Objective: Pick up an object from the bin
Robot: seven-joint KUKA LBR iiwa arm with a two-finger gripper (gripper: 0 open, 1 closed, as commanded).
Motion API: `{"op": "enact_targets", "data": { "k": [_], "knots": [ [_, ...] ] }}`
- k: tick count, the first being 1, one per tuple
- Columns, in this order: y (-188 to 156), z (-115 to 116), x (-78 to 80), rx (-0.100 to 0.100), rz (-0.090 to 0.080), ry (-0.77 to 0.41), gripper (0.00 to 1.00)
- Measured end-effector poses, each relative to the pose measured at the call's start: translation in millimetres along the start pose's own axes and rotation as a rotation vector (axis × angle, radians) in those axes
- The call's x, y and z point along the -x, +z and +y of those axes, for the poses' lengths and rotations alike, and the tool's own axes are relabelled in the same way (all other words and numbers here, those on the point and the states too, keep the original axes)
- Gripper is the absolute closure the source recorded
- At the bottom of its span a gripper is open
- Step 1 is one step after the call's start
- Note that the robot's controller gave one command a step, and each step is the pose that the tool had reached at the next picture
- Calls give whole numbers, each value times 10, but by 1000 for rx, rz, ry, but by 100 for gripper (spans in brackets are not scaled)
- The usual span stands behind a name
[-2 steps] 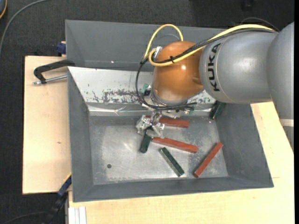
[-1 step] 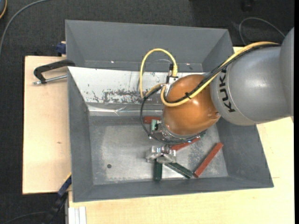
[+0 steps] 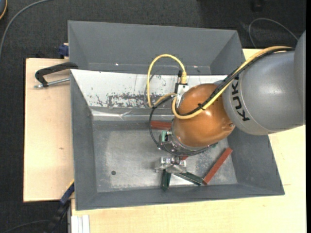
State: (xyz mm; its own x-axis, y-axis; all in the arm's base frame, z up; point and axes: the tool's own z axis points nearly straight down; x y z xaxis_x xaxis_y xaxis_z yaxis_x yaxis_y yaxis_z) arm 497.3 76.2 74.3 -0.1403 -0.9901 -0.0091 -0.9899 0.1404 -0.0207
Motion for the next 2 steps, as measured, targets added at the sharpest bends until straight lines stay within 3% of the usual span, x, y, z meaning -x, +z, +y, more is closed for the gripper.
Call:
{"op": "enact_targets", "data": {
  "k": [1,2],
  "knots": [
    [-1150,-28,89,9,3,-37,100],
    [-2791,-47,69,7,3,-45,100]
  ]
}}
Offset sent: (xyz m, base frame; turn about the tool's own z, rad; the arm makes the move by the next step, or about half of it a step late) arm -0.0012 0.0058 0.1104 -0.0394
